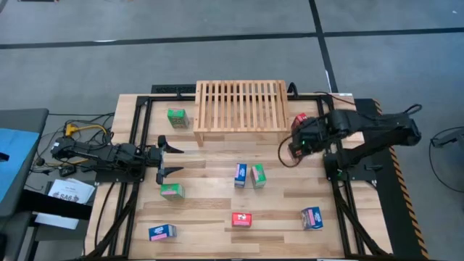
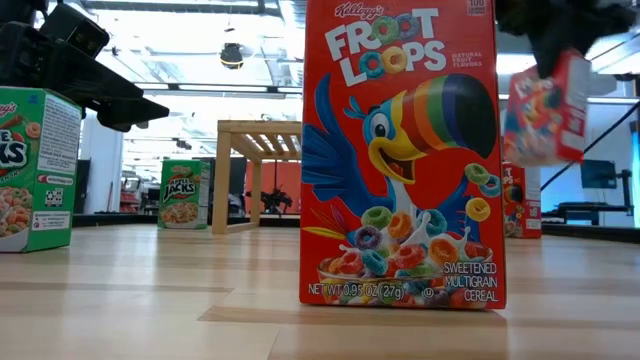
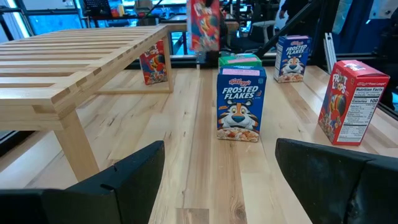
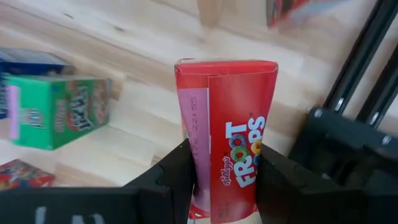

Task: Stack cereal on shelf
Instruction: Put the middle red cereal box on the shelf

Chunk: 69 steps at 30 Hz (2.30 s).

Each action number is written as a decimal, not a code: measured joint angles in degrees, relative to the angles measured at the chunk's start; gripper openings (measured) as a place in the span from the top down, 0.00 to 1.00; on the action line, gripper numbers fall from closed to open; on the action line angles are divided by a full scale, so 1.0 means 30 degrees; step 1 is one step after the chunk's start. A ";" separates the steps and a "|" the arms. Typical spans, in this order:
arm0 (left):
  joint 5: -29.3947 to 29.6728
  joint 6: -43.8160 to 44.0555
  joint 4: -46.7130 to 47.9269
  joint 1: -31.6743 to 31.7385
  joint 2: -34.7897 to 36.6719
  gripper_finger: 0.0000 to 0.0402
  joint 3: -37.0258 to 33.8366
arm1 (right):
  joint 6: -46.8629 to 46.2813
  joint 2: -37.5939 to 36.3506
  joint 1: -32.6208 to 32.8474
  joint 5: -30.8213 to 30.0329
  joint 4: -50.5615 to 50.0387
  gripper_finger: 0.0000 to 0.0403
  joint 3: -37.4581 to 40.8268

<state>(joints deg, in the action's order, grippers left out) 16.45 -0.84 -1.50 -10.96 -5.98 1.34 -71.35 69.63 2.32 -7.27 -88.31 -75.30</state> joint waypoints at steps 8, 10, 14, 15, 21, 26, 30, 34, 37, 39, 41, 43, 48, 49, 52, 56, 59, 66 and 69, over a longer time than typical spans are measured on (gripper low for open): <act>0.0000 0.0000 0.0000 0.0000 -0.0005 0.26 0.0002 | 0.4518 0.0000 -0.3009 -0.0269 -0.0546 0.60 -0.3824; -0.0004 0.0000 0.0000 0.0000 -0.0005 0.26 0.0002 | 0.5950 0.0000 -0.3938 -0.0613 -0.0372 0.60 -0.4651; -0.0007 0.0000 0.0000 0.0000 -0.0005 0.26 0.0002 | 1.0163 -0.0001 -0.5821 -0.1596 0.1197 0.60 -0.5828; 0.0000 0.0000 0.0000 0.0000 -0.0005 0.26 -0.0004 | 1.1312 0.0000 -0.6294 -0.1633 0.1714 0.60 -0.6036; 0.0000 0.0000 0.0000 0.0000 0.0000 0.26 0.0002 | 1.7808 0.0142 -0.8745 -0.1617 0.5391 0.60 -0.6971; -0.0007 0.0000 0.0000 0.0000 -0.0005 0.26 0.0002 | 2.1611 0.1409 -0.9727 -0.1574 0.6284 0.60 -0.8253; -0.0007 0.0000 0.0000 0.0000 -0.0005 0.26 0.0002 | 2.4435 0.2808 -0.9839 -0.1588 0.6169 0.60 -0.9188; -0.0007 0.0000 0.0000 0.0000 -0.0005 0.26 0.0002 | 2.6995 0.4199 -0.9751 -0.1559 0.5535 0.60 -1.0104; -0.0007 0.0000 0.0000 0.0000 -0.0005 0.26 0.0002 | 2.8170 0.5383 -0.9381 -0.1566 0.4323 0.60 -1.0817; -0.0007 0.0000 0.0000 0.0000 -0.0002 0.26 0.0002 | 2.8556 0.6167 -0.9129 -0.1578 0.3121 0.60 -1.1281; -0.0007 0.0000 0.0000 0.0000 -0.0004 0.26 0.0001 | 2.8754 0.6916 -0.8879 -0.1580 0.1853 0.61 -1.1803; -0.0007 0.0000 0.0000 0.0000 0.0002 0.26 0.0002 | 2.8796 0.7657 -0.8705 -0.1570 0.0530 0.62 -1.2269; -0.0007 0.0000 0.0000 0.0000 -0.0002 0.26 0.0002 | 2.8959 0.8782 -0.8482 -0.2039 -0.0489 0.64 -1.3095; -0.0007 0.0000 0.0000 0.0000 -0.0005 0.26 0.0000 | 2.9204 0.8794 -0.8476 -0.2055 -0.0504 0.64 -1.3095; -0.0007 0.0000 0.0000 0.0000 0.0002 0.26 0.0002 | 2.9587 0.8757 -0.8462 -0.2278 -0.0573 0.64 -1.3117; -0.0001 0.0000 0.0000 0.0000 -0.0005 0.26 0.0002 | 2.9565 0.8765 -0.8462 -0.2616 -0.0568 0.63 -1.3117; -0.0002 0.0000 0.0000 0.0000 0.0002 0.26 0.0002 | 2.9506 0.8765 -0.8462 -0.2616 -0.0561 0.63 -1.3117; -0.0001 0.0000 0.0000 0.0000 0.0002 0.26 -0.0004 | 2.9490 0.8757 -0.8462 -0.2543 -0.0559 0.63 -1.2960; -0.0006 0.0000 0.0000 0.0000 -0.0002 0.26 0.0000 | 2.9440 0.8765 -0.8462 -0.2499 -0.0552 0.63 -1.2935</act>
<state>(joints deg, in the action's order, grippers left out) 16.43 -0.84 -1.50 -10.96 -5.99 1.34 16.97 95.92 -23.07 -14.76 -89.97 -114.10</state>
